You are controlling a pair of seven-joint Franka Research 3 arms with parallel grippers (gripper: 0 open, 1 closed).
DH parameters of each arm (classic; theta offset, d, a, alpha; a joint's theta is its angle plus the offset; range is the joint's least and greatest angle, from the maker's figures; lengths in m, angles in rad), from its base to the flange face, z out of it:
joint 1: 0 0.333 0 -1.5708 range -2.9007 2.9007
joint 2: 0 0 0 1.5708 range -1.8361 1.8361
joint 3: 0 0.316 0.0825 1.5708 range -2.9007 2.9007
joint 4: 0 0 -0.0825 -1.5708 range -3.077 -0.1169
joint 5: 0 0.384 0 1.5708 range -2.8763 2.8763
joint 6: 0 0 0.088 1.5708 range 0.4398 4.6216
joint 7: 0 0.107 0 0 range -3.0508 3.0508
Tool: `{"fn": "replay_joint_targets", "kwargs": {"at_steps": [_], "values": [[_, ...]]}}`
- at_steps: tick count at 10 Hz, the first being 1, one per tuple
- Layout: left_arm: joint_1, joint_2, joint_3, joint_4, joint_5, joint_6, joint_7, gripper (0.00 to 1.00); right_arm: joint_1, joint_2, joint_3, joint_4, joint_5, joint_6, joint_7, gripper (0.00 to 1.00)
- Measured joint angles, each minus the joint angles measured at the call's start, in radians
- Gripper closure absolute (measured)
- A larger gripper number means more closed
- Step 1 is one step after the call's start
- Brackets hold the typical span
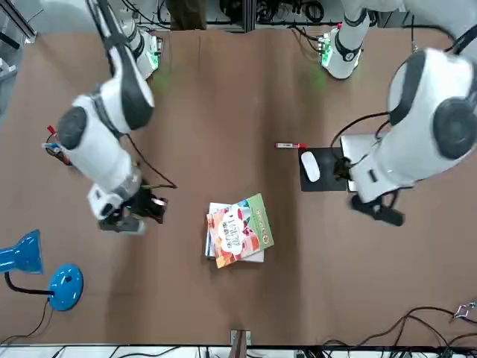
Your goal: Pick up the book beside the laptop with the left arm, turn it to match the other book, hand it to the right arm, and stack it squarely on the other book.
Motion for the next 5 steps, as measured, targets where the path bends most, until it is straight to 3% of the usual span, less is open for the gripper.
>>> {"fn": "replay_joint_targets", "kwargs": {"at_steps": [3, 5], "values": [[0.107, -0.110, 0.001, -0.077, 0.000, 0.002, -0.044, 0.02, 0.077, 0.135, -0.001, 0.053, 0.000, 0.159, 0.047, 1.00], [0.150, -0.198, 0.001, -0.197, 0.000, 0.062, -0.056, 0.02, 0.112, 0.216, -0.002, 0.062, 0.000, 0.284, 0.101, 1.00]]}}
